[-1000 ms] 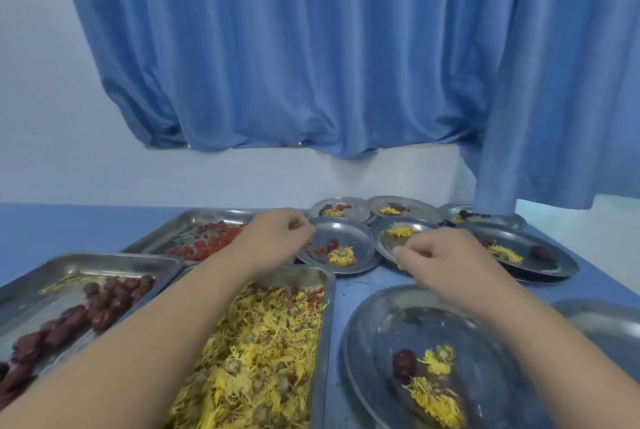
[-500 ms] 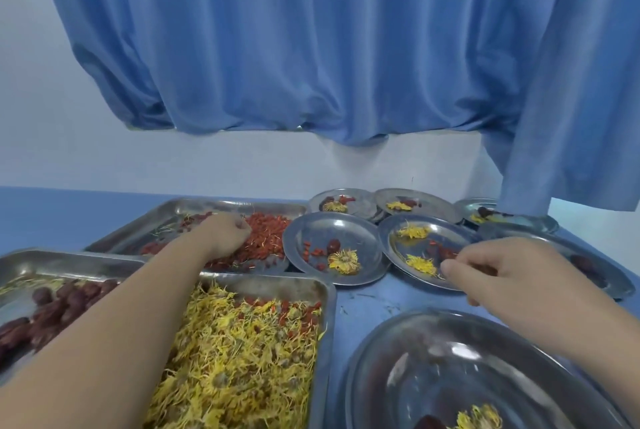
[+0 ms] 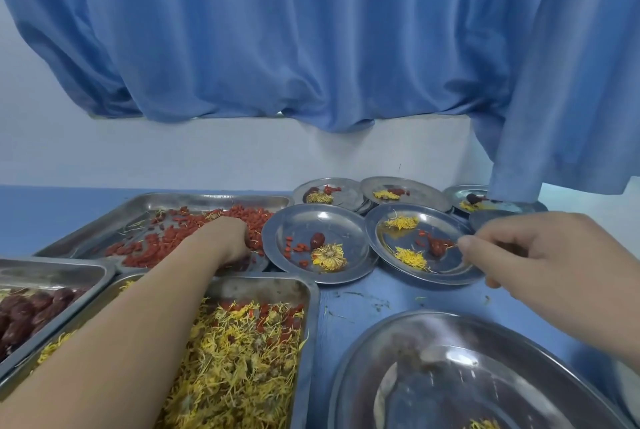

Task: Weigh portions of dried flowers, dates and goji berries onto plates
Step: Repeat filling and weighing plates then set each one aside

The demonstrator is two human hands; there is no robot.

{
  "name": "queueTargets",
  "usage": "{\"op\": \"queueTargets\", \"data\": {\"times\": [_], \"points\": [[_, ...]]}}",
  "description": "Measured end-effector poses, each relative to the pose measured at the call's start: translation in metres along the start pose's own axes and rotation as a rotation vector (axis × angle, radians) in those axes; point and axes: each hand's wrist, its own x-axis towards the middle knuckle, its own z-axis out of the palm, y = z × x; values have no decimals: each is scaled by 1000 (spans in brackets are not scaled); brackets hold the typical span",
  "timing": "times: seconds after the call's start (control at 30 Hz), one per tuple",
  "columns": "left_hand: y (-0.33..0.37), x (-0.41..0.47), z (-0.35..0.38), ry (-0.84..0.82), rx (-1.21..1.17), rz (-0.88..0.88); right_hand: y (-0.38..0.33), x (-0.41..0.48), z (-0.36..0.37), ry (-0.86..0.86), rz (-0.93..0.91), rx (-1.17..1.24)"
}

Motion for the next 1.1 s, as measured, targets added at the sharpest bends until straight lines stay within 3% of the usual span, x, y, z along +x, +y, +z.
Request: {"op": "queueTargets", "data": {"times": [0.4, 0.73, 1.1], "points": [[-4, -2, -4, -18, -9, -35, -3, -1, -4, -62, 11, 4], [-23, -16, -20, 151, -235, 37, -8, -2, -7, -78, -26, -4], [-21, -29, -18, 206, -314, 24, -12, -2, -14, -67, -9, 30]]}}
